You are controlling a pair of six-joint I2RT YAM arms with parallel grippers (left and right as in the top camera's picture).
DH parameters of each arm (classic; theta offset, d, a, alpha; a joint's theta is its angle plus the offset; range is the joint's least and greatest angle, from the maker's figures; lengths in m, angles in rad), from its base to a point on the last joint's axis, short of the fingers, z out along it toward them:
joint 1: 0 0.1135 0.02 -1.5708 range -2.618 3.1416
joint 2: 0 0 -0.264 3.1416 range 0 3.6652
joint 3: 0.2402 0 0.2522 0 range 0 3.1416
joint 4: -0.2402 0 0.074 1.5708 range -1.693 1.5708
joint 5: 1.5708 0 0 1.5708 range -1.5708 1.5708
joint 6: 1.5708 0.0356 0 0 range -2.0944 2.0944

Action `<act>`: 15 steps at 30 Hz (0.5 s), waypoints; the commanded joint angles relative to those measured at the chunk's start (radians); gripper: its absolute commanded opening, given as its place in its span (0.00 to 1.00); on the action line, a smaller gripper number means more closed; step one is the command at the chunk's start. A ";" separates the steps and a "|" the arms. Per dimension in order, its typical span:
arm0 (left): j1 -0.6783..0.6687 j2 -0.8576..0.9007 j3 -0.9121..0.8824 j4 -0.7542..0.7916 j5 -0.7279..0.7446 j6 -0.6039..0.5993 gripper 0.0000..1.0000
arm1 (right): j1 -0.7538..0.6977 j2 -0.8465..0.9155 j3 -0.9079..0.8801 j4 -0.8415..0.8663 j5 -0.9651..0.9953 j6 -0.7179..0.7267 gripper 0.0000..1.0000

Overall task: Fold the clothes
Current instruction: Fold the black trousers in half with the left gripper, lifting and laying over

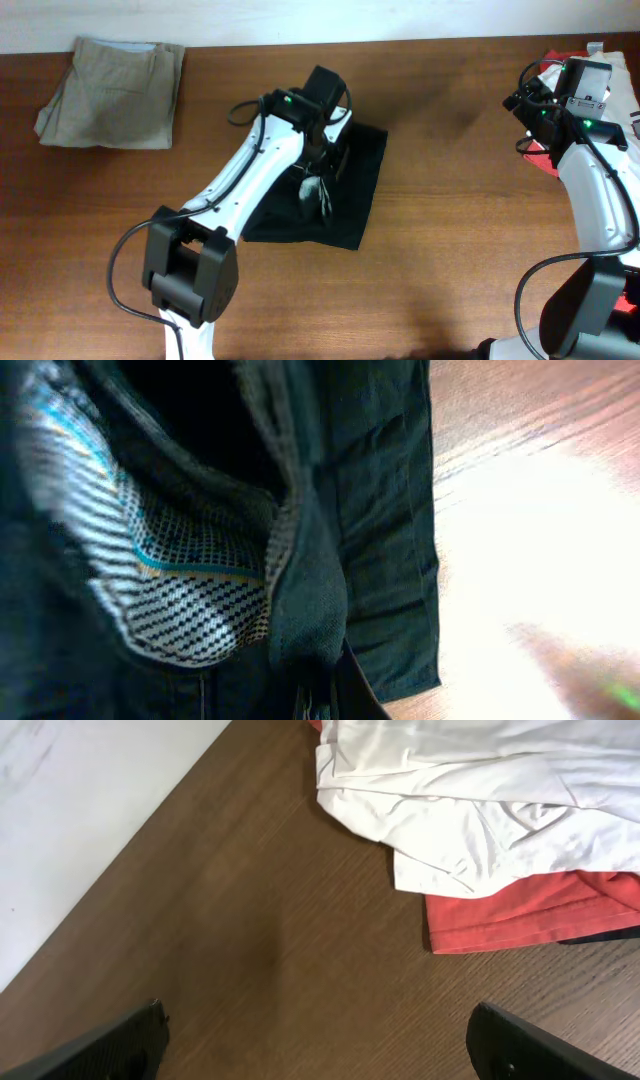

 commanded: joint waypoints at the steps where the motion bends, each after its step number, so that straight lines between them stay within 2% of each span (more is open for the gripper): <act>1: -0.003 -0.021 -0.083 0.079 0.055 -0.009 0.01 | -0.001 -0.003 0.002 0.003 0.008 0.002 0.99; 4: -0.003 -0.021 -0.126 0.144 0.110 -0.009 0.01 | -0.001 -0.003 0.002 0.003 0.008 0.002 0.99; 7: -0.003 -0.021 -0.127 0.158 0.110 -0.009 0.18 | -0.001 -0.003 0.002 0.003 0.008 0.002 0.99; 12: 0.008 -0.030 -0.102 0.127 0.158 -0.008 0.20 | -0.001 -0.003 0.002 0.003 0.008 0.002 0.99; 15: 0.049 -0.059 -0.048 0.077 0.154 0.029 0.29 | -0.001 -0.003 0.002 0.003 0.008 0.002 0.99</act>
